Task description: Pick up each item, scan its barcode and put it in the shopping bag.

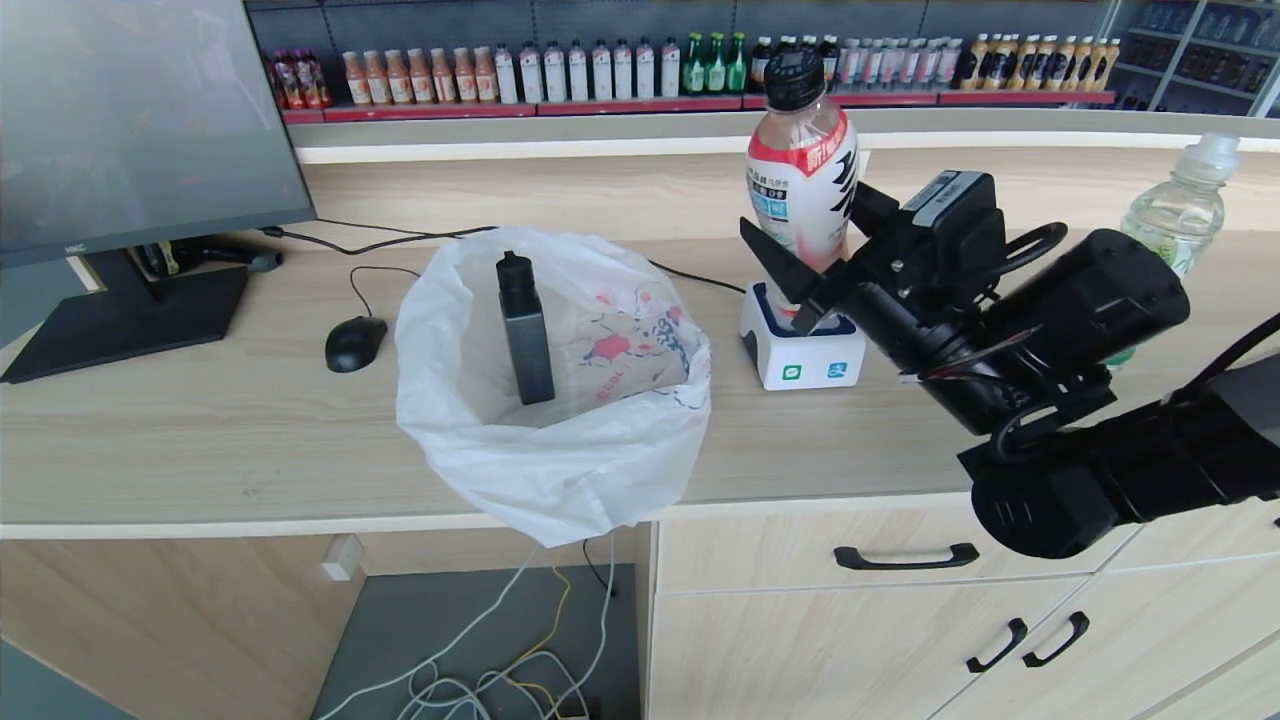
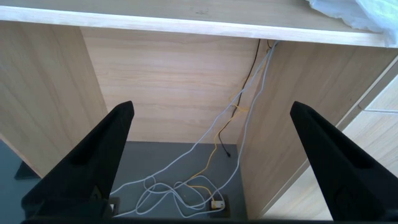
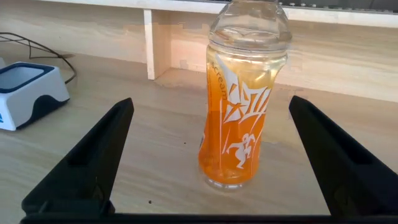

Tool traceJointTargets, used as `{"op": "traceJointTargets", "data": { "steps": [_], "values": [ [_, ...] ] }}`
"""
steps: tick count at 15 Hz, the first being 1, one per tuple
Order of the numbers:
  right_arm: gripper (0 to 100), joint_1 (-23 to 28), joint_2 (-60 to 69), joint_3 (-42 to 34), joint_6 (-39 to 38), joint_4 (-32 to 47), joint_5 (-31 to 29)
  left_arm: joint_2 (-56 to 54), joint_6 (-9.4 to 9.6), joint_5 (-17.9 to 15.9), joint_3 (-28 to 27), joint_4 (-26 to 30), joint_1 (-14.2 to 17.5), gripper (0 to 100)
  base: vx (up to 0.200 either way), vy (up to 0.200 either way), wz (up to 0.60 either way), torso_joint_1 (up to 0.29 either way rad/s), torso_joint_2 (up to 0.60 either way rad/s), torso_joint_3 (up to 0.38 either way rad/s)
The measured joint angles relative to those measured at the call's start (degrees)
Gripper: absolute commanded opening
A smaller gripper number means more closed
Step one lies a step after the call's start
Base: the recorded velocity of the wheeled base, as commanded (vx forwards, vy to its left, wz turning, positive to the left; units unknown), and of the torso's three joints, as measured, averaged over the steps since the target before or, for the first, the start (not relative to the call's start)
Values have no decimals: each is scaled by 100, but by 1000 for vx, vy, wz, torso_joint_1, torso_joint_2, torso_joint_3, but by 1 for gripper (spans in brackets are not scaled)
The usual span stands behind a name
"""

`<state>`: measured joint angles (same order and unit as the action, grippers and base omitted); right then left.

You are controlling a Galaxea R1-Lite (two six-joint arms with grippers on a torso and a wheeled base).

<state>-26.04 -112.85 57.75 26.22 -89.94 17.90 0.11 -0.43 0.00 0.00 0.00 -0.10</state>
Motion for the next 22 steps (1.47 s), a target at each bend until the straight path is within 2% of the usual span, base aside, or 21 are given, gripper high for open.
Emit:
{"op": "traceJointTargets", "data": {
  "steps": [4, 7, 9, 11, 14, 22],
  "values": [
    [0, -463, 461, -478, -529, 0, -670, 0, 0, 0, 0, 0, 0, 100, 0, 0, 0, 0, 0, 0],
    [0, -1006, 828, -1075, -828, 9, -1675, 0, 0, 0, 0, 0, 0, 100, 0, 0, 0, 0, 0, 0],
    [0, -1312, 994, -1241, -947, 2, -2350, 0, 0, 0, 0, 0, 0, 100, 0, 0, 0, 0, 0, 0],
    [0, -1569, 1079, -1287, -991, 2, -2755, 0, 0, 0, 0, 0, 0, 100, 0, 0, 0, 0, 0, 0],
    [0, -1729, 1142, -1252, -994, -2, -3016, 0, 10, -2, 0, 0, 0, 100, 0, 0, 0, 0, 0, 0],
    [0, -1755, 1335, -1343, -1263, 0, -3021, 0, 13, 0, 0, 0, 0, 100, 0, 0, 0, 0, 0, 0]
  ]
}}
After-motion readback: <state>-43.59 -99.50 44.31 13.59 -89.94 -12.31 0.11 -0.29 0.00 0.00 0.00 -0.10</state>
